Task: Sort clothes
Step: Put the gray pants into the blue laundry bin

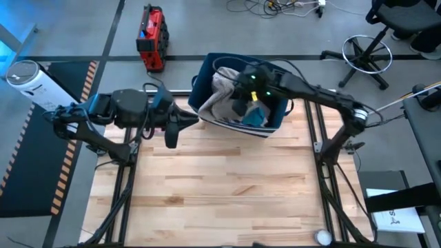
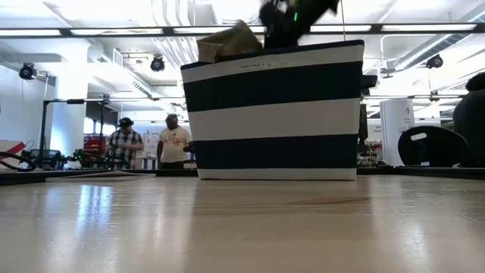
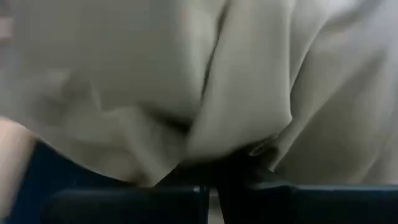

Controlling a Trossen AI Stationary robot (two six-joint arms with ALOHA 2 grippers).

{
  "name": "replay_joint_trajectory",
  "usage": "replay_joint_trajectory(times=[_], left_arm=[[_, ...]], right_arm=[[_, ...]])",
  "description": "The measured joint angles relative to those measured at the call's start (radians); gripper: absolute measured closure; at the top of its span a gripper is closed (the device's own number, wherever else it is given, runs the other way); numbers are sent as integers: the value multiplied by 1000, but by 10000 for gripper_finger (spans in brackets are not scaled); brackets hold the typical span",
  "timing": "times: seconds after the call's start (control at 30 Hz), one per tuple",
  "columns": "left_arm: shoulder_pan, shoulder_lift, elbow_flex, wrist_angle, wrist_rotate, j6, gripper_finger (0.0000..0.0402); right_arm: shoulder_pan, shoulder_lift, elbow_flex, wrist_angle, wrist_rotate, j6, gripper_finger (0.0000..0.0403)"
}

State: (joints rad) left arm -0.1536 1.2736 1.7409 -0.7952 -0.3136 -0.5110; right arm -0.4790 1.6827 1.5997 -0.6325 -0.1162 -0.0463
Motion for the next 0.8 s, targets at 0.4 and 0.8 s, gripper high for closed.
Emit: replay_joint_trajectory(times=[0.4, 0.8], left_arm=[[-22, -1, 0, 18, -21, -4, 359], [-22, -3, 0, 18, -21, 4, 359]], right_arm=[[-124, 177, 0, -126, -77, -44, 403], [-105, 158, -1, -289, -323, -141, 403]])
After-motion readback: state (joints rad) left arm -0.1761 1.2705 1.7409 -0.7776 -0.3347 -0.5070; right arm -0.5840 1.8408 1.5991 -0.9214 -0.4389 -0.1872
